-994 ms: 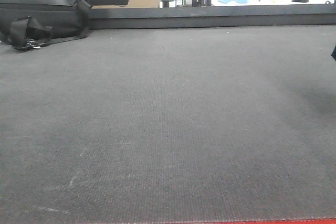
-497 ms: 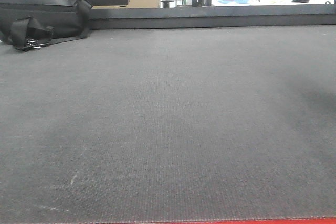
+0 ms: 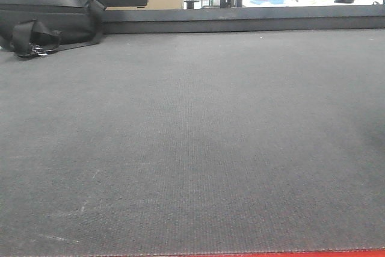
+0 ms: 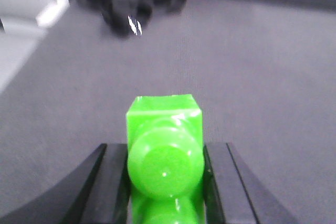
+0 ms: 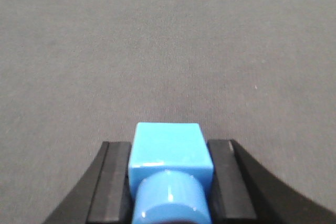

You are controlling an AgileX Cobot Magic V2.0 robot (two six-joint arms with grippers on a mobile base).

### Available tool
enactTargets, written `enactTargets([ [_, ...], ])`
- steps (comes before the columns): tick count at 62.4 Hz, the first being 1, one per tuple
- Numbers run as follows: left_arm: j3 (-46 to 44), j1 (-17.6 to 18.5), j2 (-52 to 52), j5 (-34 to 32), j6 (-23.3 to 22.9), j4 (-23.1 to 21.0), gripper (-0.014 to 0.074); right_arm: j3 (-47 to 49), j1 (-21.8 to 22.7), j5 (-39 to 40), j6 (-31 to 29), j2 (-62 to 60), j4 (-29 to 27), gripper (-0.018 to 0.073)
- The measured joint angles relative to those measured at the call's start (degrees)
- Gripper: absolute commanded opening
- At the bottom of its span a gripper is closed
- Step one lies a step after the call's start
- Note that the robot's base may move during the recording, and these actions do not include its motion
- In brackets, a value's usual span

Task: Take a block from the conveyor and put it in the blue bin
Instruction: 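Lift both held blocks up off the conveyor belt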

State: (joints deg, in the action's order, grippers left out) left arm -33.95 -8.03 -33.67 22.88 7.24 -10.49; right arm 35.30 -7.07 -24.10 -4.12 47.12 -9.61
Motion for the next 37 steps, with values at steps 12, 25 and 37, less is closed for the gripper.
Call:
enactTargets([
  [12,2.21,2.56,12.53,-0.11,-0.11,0.61,-0.0111,-3.87,0.0,-0.7,0.0,-12.24,0.11,-0.0162],
  [25,2.21,4.22,18.85,-0.47,-0.15,1.0,-0.0111,-3.95,0.0,0.62,0.0,-22.06,0.22,-0.0162],
  [37,2.21,4.31,19.72,-0.47,-0.25,1.05,-0.0111,-3.95,0.0,3.29,0.0,-27.64,0.22,-0.0162],
])
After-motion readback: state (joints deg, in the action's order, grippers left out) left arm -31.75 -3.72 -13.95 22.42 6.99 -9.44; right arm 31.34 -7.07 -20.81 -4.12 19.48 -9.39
